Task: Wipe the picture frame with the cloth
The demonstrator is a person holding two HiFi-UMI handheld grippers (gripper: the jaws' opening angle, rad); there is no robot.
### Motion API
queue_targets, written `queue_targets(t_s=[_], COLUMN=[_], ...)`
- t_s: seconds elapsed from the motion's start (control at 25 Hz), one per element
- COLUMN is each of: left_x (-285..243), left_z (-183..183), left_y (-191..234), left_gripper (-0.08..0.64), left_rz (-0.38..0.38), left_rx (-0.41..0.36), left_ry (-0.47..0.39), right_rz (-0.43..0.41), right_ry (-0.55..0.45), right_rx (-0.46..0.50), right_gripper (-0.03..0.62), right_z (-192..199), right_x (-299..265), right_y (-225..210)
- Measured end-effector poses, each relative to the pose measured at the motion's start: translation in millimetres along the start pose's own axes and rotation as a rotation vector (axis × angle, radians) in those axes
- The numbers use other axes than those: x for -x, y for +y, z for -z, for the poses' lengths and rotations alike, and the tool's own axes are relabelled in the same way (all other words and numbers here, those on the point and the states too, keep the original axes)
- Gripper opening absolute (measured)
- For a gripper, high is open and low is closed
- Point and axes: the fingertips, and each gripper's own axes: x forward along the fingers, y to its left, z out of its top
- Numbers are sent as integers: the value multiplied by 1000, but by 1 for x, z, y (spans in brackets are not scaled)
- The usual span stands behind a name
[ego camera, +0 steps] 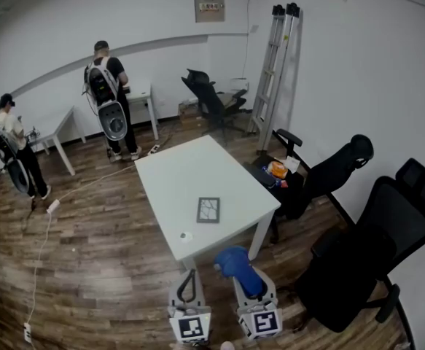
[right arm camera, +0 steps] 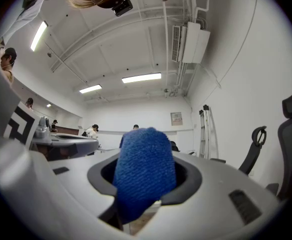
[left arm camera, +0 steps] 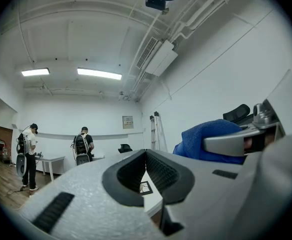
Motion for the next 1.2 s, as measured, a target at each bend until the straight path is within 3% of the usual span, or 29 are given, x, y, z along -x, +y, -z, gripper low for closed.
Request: queue_targets(t_s=[0.32, 0.72, 1.08, 1.2], left_x=[-50, -176, -253, -268], left_z=[18, 54, 99, 111], left_y=[27, 84, 127, 134], left_gripper=[3, 3, 3, 3], left_rz=[-3, 121, 221, 245], left_rx=[17, 7, 47, 25], left_ry=[21, -11, 43, 74], right_rz=[-16, 110, 201, 217], right_ry=[8, 56, 62, 73], right_rx=[10, 27, 40, 45], right_gripper=[164, 164, 164, 164], right_z=[17, 51, 77, 85], right_x=[-53, -175, -259, -274], right_y=[-6, -24, -26, -29])
